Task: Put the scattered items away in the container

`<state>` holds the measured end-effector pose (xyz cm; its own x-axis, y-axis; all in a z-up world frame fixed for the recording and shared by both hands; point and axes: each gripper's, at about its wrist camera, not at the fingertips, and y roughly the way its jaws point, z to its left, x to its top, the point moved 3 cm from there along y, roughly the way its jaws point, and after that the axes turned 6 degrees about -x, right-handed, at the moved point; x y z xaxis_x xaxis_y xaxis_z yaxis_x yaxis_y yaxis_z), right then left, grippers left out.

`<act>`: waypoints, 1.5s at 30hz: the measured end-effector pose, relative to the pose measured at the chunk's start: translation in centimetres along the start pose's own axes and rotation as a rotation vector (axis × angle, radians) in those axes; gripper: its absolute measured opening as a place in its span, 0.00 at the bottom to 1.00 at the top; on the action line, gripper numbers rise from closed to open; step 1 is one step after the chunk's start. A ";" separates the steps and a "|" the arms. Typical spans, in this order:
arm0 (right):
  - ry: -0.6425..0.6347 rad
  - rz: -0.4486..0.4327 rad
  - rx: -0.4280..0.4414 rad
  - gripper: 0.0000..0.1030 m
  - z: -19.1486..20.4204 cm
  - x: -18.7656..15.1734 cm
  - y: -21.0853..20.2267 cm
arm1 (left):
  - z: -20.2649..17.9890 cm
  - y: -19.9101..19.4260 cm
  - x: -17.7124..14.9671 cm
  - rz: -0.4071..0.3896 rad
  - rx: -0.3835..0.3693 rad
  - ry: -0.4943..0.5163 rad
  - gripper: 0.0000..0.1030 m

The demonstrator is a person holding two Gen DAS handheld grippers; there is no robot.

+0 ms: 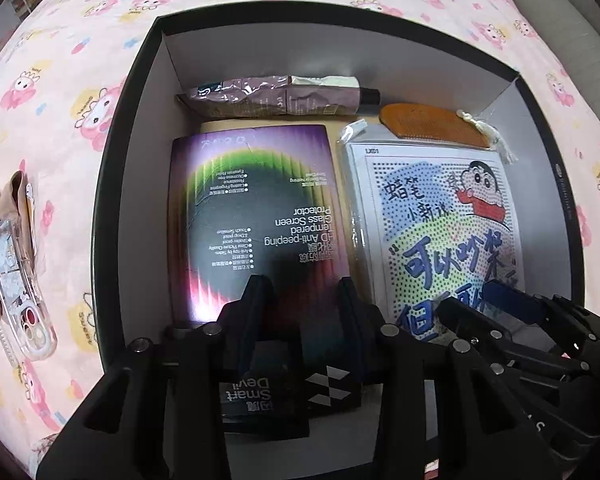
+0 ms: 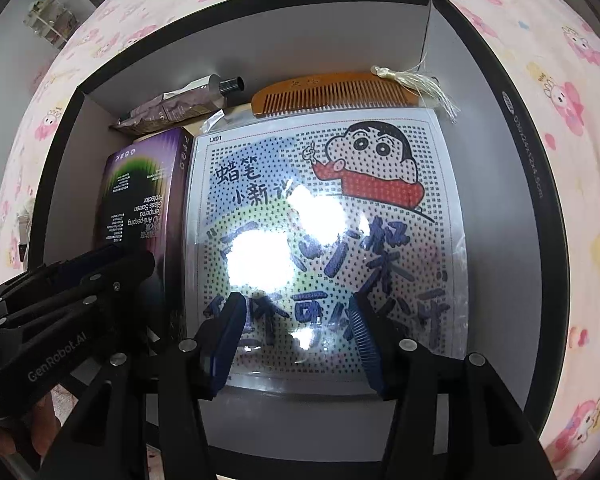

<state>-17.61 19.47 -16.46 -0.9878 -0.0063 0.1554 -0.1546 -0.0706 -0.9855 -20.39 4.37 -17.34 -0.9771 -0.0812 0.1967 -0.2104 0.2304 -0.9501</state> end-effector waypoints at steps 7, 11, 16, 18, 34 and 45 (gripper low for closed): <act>-0.021 -0.040 0.008 0.48 0.5 -1.2 -2.5 | -0.9 -3.7 0.1 -0.131 -0.019 0.037 0.60; -0.035 -0.198 -0.116 0.48 0.0 -1.4 -6.2 | -1.1 -7.5 0.1 -0.281 0.044 0.089 0.80; -0.060 -0.413 -0.260 0.64 -1.9 1.3 -11.1 | -1.4 -11.3 0.4 -0.457 0.076 0.054 0.98; -0.036 -0.465 -0.214 0.66 -2.6 1.3 -12.8 | -1.5 -13.1 0.2 -0.527 0.067 0.039 0.99; 0.151 -0.683 -0.109 0.67 -4.3 -8.2 -19.6 | -4.2 -24.1 -9.6 -0.766 0.086 0.149 0.99; 0.146 -0.722 -0.121 0.68 -2.9 -13.9 -20.8 | -2.8 -22.1 -14.2 -0.716 0.103 0.151 0.99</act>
<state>-0.67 23.88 1.68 -0.6308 0.1332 0.7644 -0.7583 0.1032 -0.6437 -1.96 3.16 1.60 -0.5972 -0.0415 0.8011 -0.8012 0.0780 -0.5932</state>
